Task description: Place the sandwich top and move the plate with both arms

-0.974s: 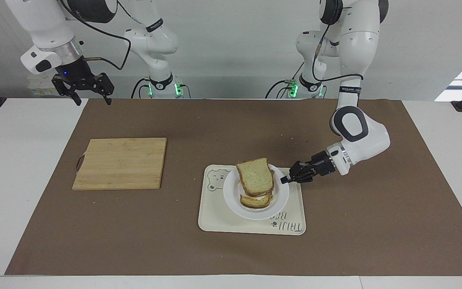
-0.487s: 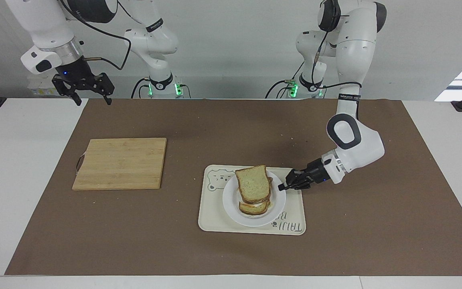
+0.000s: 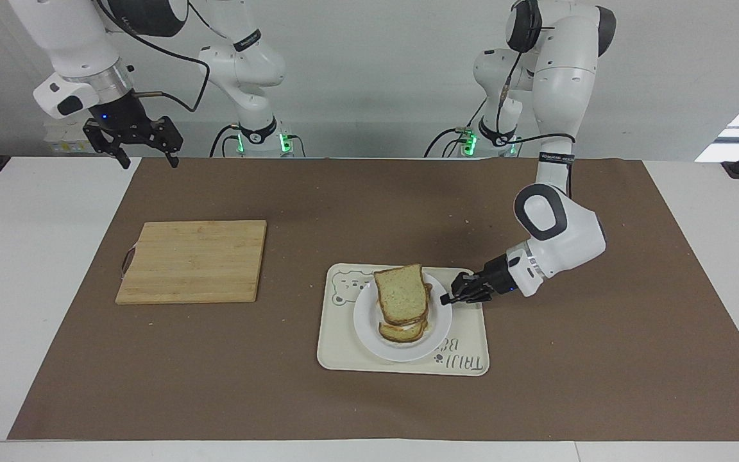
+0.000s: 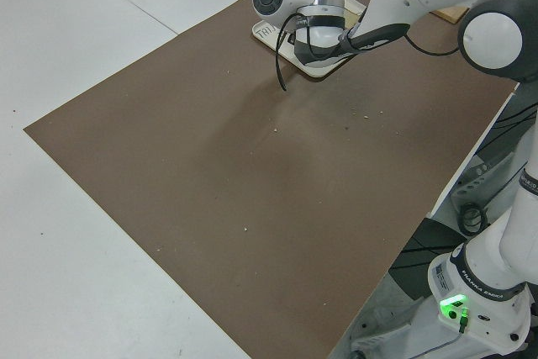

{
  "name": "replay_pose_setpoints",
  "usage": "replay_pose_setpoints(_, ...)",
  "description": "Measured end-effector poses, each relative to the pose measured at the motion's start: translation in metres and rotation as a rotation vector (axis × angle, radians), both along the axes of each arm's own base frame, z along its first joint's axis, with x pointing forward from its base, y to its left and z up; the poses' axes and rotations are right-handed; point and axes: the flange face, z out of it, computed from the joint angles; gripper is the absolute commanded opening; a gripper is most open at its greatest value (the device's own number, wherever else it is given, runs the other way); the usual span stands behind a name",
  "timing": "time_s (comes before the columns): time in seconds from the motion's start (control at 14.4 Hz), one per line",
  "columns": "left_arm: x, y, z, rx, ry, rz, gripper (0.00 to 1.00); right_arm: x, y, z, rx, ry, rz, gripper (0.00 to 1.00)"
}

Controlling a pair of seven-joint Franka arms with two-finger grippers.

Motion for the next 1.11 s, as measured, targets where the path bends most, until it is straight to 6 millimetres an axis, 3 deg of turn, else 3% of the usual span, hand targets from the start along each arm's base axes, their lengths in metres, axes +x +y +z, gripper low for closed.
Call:
replay_pose_setpoints(0.07,-0.001,-0.004,0.0,0.012,-0.005,-0.009,0.75,0.0,0.003,0.0,-0.001,0.0,0.0,1.0)
replay_pose_setpoints(0.28,0.001,-0.017,0.006,0.139,-0.065,-0.039,0.82,0.001,0.007,0.0,-0.002,0.0,0.003,1.0)
replay_pose_setpoints(0.35,0.004,-0.02,0.012,0.164,-0.086,-0.042,0.98,0.001,0.007,0.0,-0.002,0.0,0.003,1.0)
replay_pose_setpoints(0.49,0.013,-0.019,0.028,0.19,-0.126,-0.05,1.0,0.001,0.007,0.0,-0.002,0.0,0.003,1.0)
replay_pose_setpoints(0.76,0.027,0.002,0.064,0.27,-0.211,-0.069,1.0,0.001,0.007,0.0,-0.002,0.0,0.003,1.0)
replay_pose_setpoints(0.97,0.025,0.029,0.108,0.359,-0.253,-0.13,1.0,0.001,0.007,0.0,-0.002,0.0,0.003,1.0)
replay_pose_setpoints(1.11,0.017,0.053,0.147,0.461,-0.277,-0.201,1.0,0.001,0.007,0.0,-0.002,0.001,0.003,1.0)
